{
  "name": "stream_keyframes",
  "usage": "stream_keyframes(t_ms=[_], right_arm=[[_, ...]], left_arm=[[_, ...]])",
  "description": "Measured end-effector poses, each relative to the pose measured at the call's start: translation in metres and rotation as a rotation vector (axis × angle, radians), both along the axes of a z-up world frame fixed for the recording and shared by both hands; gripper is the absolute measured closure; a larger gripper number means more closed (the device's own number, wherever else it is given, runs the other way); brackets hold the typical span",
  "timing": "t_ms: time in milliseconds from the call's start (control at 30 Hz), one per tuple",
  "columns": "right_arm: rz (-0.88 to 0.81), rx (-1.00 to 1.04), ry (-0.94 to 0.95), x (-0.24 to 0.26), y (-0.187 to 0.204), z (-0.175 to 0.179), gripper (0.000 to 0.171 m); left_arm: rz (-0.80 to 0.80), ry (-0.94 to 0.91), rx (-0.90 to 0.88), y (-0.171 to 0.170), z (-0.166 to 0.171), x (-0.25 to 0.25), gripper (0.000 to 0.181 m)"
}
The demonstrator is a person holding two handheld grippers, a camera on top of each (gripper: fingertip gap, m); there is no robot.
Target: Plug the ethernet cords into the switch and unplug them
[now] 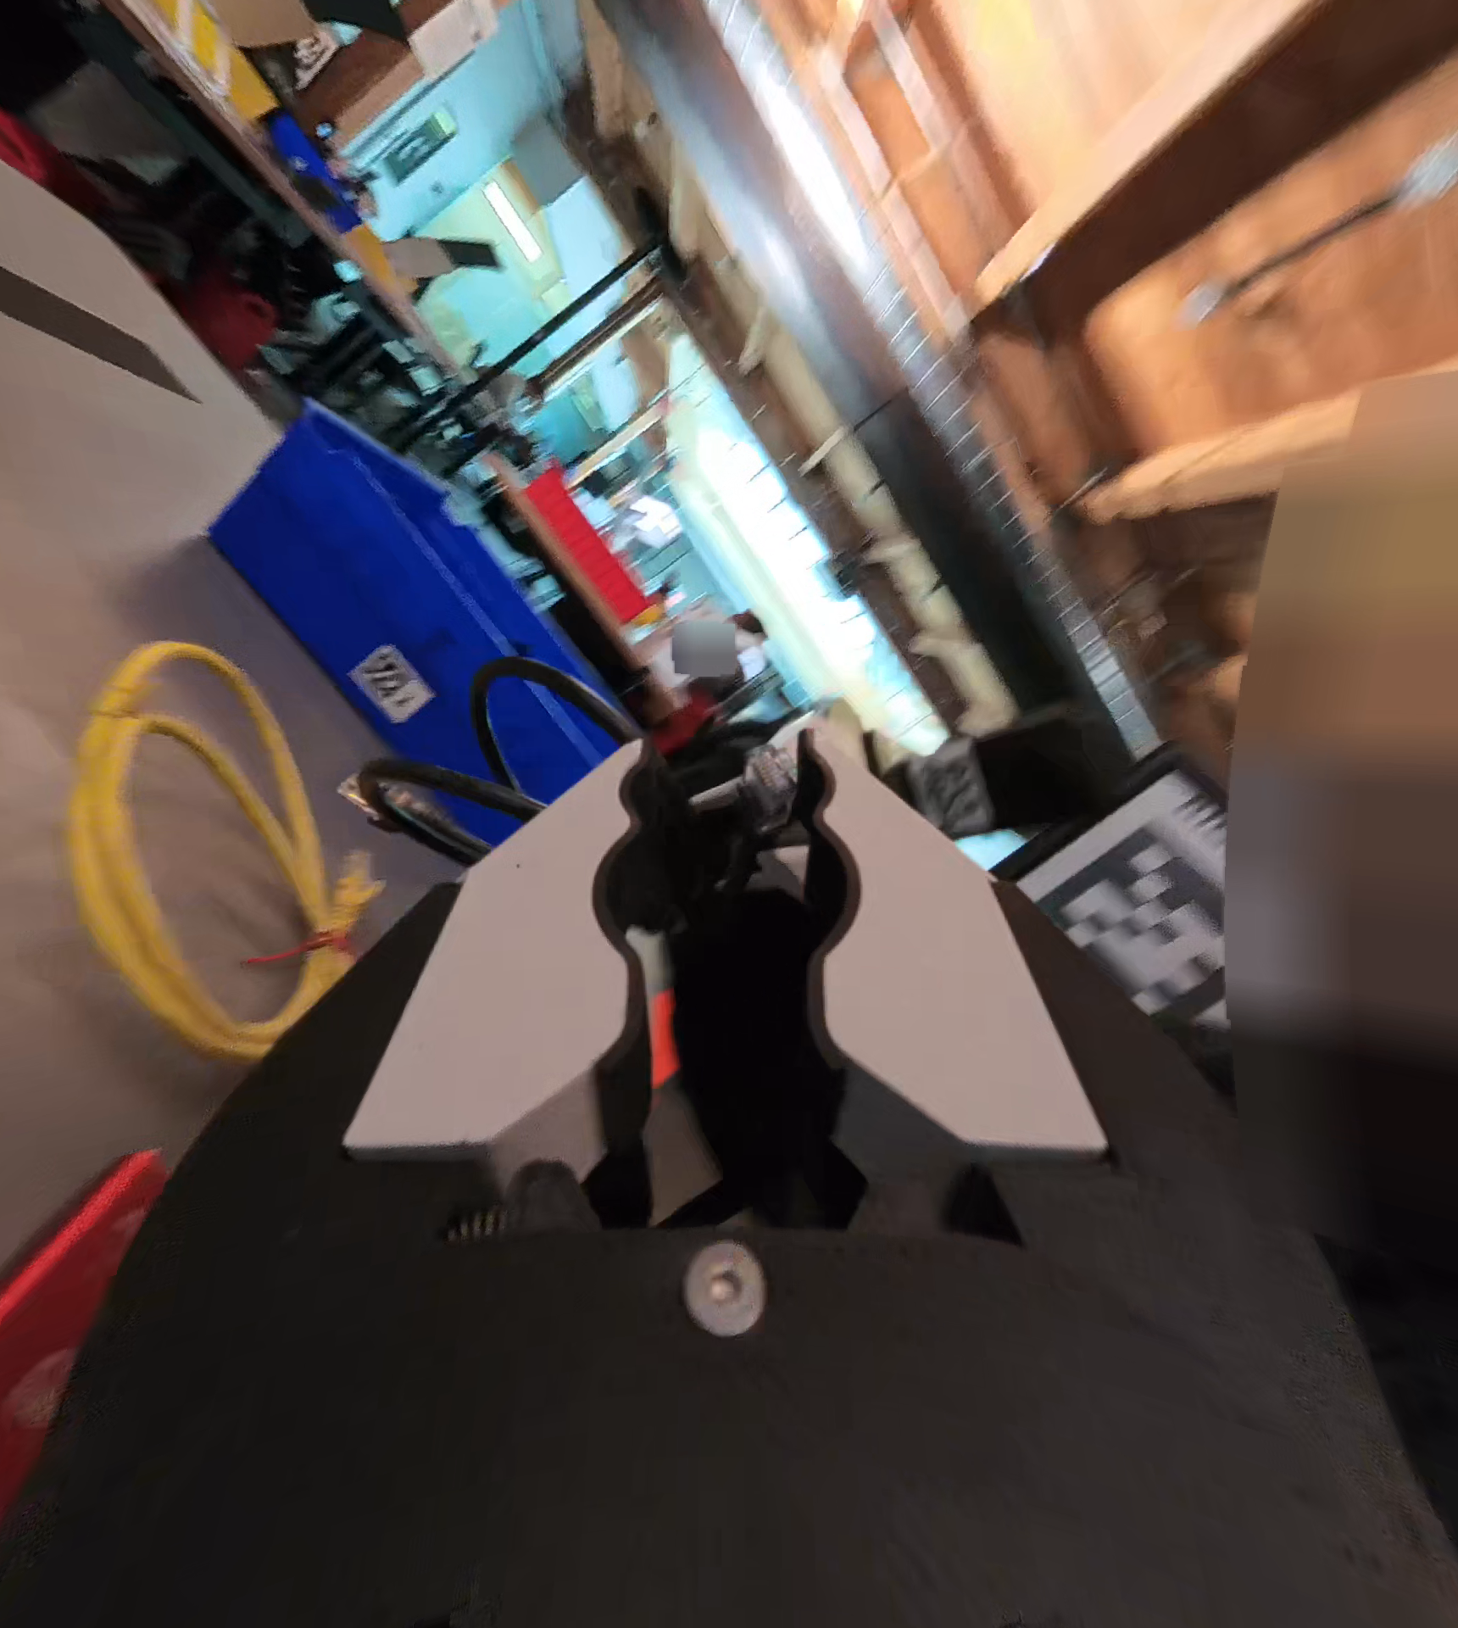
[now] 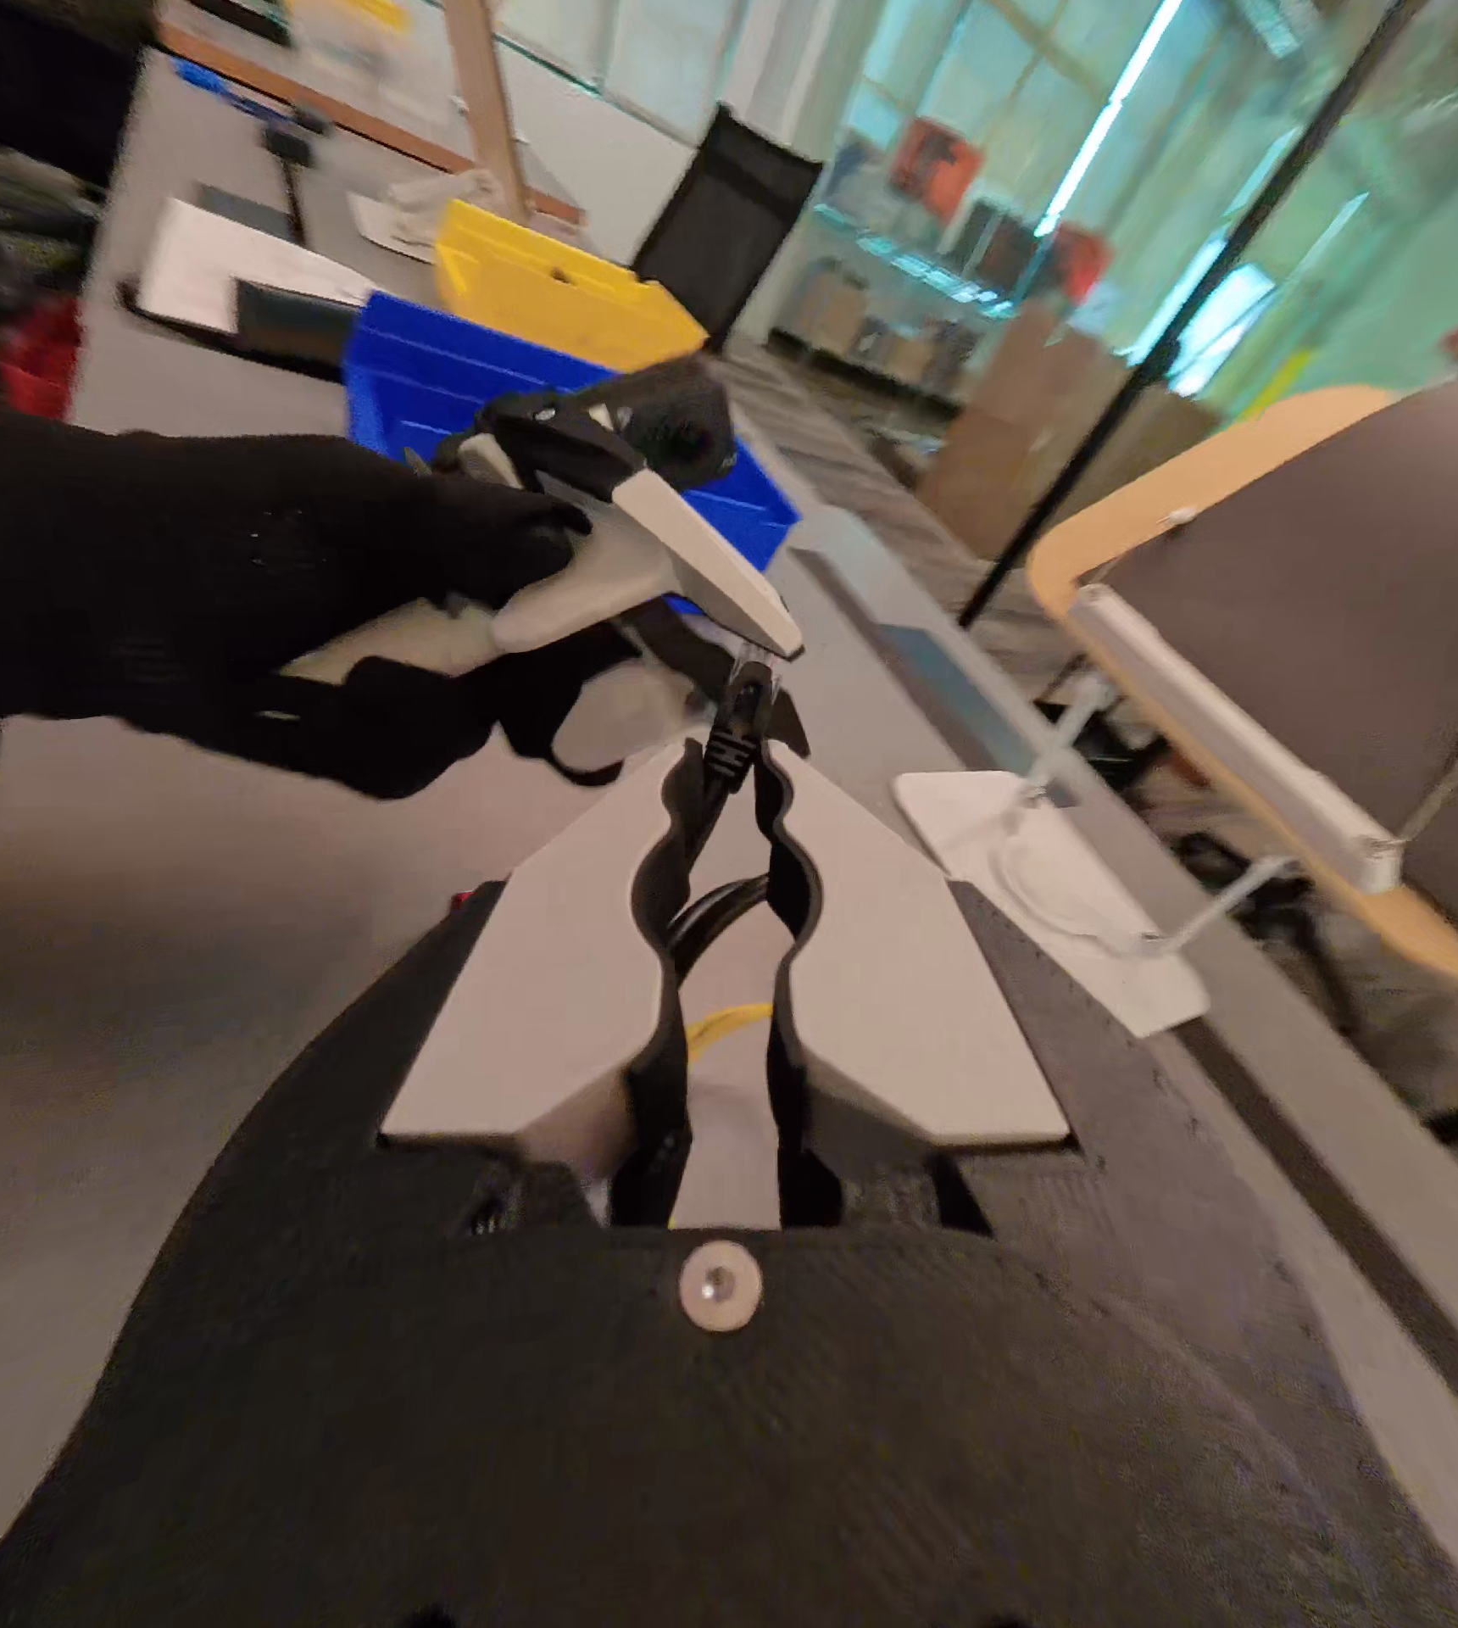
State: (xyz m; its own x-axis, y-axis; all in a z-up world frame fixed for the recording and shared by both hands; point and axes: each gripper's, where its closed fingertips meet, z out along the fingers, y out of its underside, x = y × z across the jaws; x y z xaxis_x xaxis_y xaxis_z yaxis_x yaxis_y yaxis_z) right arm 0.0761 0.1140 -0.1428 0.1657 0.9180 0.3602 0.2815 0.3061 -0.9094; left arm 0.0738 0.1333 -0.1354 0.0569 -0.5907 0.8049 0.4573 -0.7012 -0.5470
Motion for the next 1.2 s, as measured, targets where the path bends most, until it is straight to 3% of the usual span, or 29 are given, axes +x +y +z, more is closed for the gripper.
stream_keyframes(t_ms=[33,367,533,633,833,1000,1200], right_arm=[[0.053,-0.053,-0.025,0.002,-0.003,-0.003,0.163],[0.4,-0.441,-0.178,0.035,-0.027,-0.018,0.162],[0.468,-0.528,-0.283,0.04,-0.034,-0.037,0.163],[0.504,-0.57,-0.306,0.046,-0.035,-0.041,0.163],[0.589,-0.626,-0.311,0.051,-0.042,-0.039,0.163],[0.611,-0.646,-0.338,0.051,-0.045,-0.04,0.163],[0.567,-0.68,-0.251,0.052,-0.033,-0.032,0.163]], left_arm=[[0.008,0.109,0.053,-0.003,-0.002,-0.001,0.153],[0.061,1.165,0.842,-0.034,-0.01,0.01,0.14],[0.049,1.538,1.148,-0.036,-0.021,0.032,0.144],[-0.021,1.614,1.238,-0.043,-0.03,0.04,0.154],[-0.158,1.712,1.298,-0.048,-0.042,0.043,0.149],[-0.159,1.738,1.368,-0.05,-0.043,0.054,0.165],[-0.032,1.741,1.337,-0.039,-0.037,0.054,0.168]])
